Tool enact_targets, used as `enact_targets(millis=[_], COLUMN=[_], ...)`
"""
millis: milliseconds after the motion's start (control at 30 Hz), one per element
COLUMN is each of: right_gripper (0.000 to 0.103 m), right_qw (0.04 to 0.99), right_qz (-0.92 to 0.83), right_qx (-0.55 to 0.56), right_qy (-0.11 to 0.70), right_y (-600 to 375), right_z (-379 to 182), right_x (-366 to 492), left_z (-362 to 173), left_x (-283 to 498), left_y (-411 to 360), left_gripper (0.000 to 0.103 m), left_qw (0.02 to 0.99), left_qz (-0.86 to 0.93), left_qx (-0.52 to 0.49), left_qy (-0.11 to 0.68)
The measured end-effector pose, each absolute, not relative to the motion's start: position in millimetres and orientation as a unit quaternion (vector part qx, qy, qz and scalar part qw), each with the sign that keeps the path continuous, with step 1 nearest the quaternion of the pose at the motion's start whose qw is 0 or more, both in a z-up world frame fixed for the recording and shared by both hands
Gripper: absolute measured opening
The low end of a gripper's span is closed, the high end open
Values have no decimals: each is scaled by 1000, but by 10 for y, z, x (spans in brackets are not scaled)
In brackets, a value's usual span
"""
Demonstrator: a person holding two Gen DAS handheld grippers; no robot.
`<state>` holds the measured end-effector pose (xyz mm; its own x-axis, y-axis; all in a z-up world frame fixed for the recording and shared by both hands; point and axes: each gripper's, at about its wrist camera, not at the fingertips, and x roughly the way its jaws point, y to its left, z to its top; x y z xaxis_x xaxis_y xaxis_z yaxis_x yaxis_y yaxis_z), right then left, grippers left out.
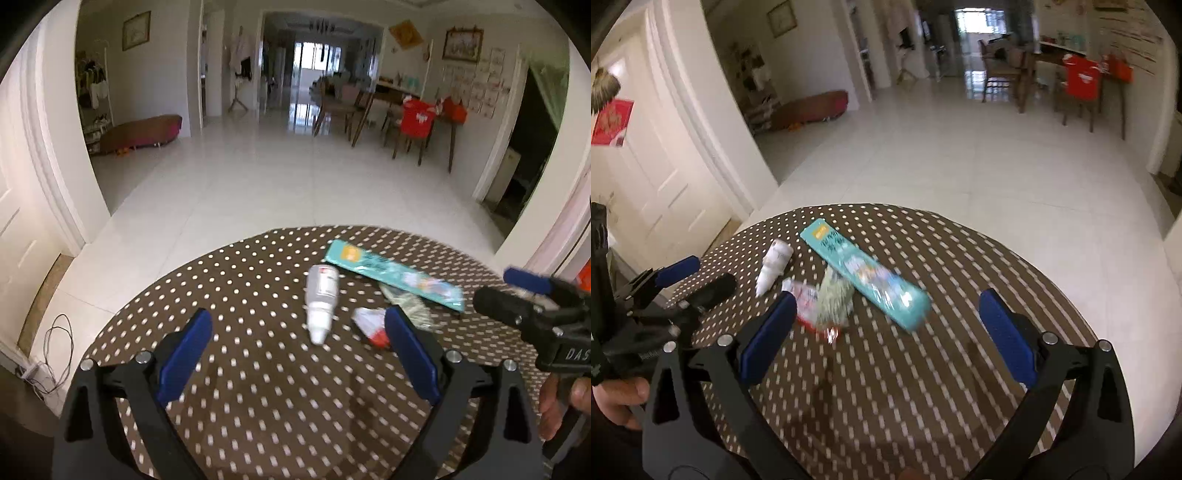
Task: Collect trash
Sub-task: 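Move both open tools back over the table toward the white bottle, then grasp the white bottle with the left tool while the right tool grasps the teal pet-snack tube, then carry the bottle and teal tube to the blue bin and release both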
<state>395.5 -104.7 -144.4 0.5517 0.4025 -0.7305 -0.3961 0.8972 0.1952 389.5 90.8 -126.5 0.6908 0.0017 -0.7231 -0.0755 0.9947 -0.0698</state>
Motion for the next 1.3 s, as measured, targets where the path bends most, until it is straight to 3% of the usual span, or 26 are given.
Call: enact_targets(millis=[67,133,267,333,367,433,500,1000,1300], right_gripper=[92,81,72,64,61,39,30,27,27], right_qw=[874,867,858,861,861,864,866,877,896], right_qz=[236,245,244,245,246,241,239,209,180], right_qx=[-9,-21,-39,-58,-66,-84,-81,24,91], right_qy=[424,433,450,441,440,434,431,431,396], right_y=[-924,-800,-669,-603,-578,-516,-529,-1320,-2008], right_z=[-1512,-1603,-1787,-1778,-1775,-1769,-1763,-1582,-1430], right_x=[4092,4226,4351,4319,4301,4271,4229,3350,2417], left_z=[-1349,-1422,-1556,-1574,-1582,-1575,-1569,-1376,-1225], left_x=[4018,4113,4269,4296,4311,4340,4357,3413,2579], left_y=[897,881,927,906,904,856,844,864,335], left_gripper=[92,88,88,81,75,56,27,27,27], left_qw=[914,911,903,900,901,903,904,914,924], left_qz=[15,25,17,5,2,-7,-15,-14,-58], left_qx=[-42,-30,-37,-38,-35,-25,-26,-67,-77], left_qy=[404,410,428,433,432,429,427,399,370])
